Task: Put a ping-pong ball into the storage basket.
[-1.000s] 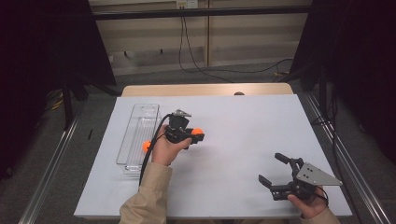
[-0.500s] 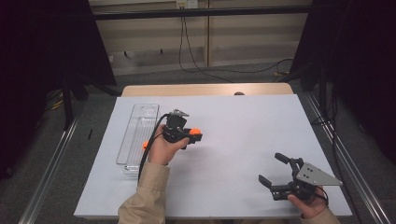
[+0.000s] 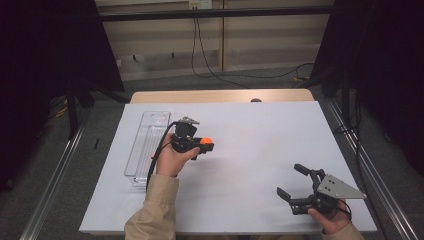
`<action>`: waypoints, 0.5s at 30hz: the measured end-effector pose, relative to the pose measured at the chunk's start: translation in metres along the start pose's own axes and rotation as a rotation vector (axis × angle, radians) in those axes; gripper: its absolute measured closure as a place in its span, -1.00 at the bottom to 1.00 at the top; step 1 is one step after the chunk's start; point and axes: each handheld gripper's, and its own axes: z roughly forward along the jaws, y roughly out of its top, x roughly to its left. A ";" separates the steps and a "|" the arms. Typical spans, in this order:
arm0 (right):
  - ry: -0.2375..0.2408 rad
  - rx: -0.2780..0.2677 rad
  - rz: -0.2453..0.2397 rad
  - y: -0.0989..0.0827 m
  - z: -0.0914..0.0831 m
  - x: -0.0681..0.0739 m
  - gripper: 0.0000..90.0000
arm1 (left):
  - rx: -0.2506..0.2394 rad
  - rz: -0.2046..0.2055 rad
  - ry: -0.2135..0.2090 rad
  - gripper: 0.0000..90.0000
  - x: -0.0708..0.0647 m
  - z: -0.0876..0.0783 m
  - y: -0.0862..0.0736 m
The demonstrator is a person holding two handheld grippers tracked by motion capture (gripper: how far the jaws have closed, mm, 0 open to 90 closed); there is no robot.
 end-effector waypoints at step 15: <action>0.001 -0.001 0.001 0.000 0.000 0.000 -0.90 | 0.007 -0.014 0.003 0.13 0.006 -0.007 -0.001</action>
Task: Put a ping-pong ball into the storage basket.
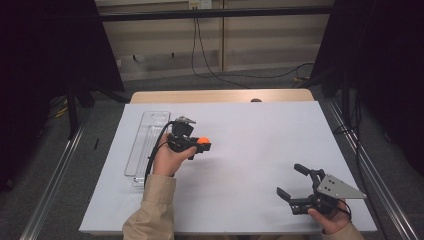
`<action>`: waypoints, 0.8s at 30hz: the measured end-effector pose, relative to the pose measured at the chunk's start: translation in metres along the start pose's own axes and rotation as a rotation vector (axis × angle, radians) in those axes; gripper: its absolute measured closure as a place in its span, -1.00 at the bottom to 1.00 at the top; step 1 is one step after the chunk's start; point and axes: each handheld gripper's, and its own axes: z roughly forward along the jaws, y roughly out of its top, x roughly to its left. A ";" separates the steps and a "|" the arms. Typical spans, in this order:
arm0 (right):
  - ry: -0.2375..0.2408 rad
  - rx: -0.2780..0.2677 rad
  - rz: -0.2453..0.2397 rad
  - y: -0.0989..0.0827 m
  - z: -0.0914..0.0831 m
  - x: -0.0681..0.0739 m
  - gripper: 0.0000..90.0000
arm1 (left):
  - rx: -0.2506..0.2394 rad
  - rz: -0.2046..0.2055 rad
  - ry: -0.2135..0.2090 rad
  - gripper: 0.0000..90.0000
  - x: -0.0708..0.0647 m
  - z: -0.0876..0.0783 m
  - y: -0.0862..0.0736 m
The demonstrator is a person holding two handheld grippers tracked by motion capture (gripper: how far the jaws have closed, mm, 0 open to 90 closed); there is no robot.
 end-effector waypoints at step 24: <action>0.001 -0.001 0.000 0.000 0.000 0.000 -0.90 | 0.008 -0.014 0.009 0.13 0.006 -0.008 -0.002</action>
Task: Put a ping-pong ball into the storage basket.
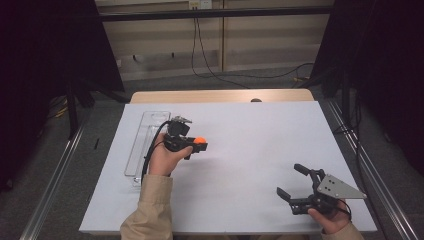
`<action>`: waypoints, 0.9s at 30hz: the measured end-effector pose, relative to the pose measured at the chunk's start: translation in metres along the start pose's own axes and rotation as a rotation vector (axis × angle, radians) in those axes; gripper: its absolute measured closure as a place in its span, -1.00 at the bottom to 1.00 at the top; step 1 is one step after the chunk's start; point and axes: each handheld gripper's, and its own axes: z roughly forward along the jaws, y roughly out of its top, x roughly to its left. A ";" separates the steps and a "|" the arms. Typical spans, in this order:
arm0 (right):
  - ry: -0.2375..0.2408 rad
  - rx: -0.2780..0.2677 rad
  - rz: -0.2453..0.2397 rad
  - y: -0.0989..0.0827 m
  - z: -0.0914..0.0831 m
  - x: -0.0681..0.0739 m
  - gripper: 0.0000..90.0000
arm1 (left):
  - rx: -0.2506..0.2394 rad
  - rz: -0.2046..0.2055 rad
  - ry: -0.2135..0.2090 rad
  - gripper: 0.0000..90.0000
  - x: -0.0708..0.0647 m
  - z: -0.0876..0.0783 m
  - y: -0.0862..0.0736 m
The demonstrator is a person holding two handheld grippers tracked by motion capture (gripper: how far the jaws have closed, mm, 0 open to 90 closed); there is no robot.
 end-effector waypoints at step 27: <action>0.001 -0.002 0.000 0.000 0.000 0.000 -0.90 | 0.004 -0.023 0.022 0.13 0.011 -0.012 -0.004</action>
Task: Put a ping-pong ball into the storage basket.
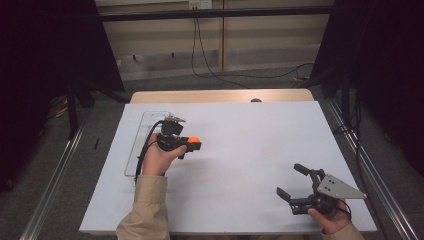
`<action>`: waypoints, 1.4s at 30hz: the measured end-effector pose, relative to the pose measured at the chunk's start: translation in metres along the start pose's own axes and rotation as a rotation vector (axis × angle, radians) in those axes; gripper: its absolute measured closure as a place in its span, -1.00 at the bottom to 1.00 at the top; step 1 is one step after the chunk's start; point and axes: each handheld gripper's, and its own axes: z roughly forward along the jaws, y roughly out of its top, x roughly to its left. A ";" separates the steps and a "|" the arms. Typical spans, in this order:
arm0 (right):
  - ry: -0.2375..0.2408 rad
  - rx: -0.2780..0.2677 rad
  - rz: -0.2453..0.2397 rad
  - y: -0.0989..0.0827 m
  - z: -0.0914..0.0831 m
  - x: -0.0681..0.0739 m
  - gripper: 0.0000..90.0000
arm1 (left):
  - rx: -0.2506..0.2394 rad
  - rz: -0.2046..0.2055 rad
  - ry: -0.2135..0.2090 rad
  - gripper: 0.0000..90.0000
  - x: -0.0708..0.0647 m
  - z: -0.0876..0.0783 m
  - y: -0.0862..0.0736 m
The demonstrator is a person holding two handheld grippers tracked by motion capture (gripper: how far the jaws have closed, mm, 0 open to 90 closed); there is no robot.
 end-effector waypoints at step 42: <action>0.001 -0.001 0.002 0.000 0.000 0.000 -0.90 | -0.016 -0.014 0.027 0.13 0.014 -0.018 -0.004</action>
